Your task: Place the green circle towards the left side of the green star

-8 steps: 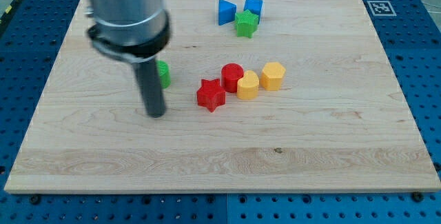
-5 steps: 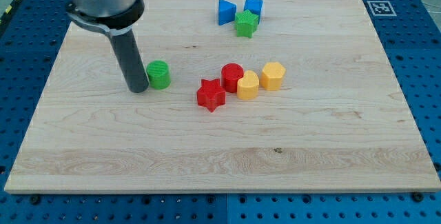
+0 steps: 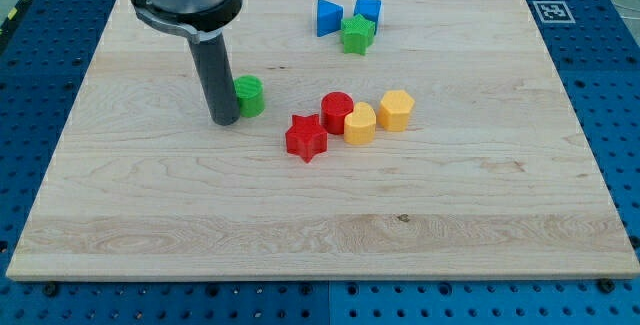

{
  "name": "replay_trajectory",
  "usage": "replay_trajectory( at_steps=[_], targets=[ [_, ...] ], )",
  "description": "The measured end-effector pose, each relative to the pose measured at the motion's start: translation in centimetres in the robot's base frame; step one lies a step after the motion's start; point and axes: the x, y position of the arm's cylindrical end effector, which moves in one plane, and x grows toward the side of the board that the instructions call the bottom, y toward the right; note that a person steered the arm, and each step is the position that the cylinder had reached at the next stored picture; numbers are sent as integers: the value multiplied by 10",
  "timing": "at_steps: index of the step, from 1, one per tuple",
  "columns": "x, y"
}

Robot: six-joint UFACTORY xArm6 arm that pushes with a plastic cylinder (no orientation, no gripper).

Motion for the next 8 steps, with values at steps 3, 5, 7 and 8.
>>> replay_trajectory(
  at_steps=[3,5,7,8],
  targets=[
    [-40,14],
    [-49,23],
    [-21,41],
    [-44,69]
  ],
)
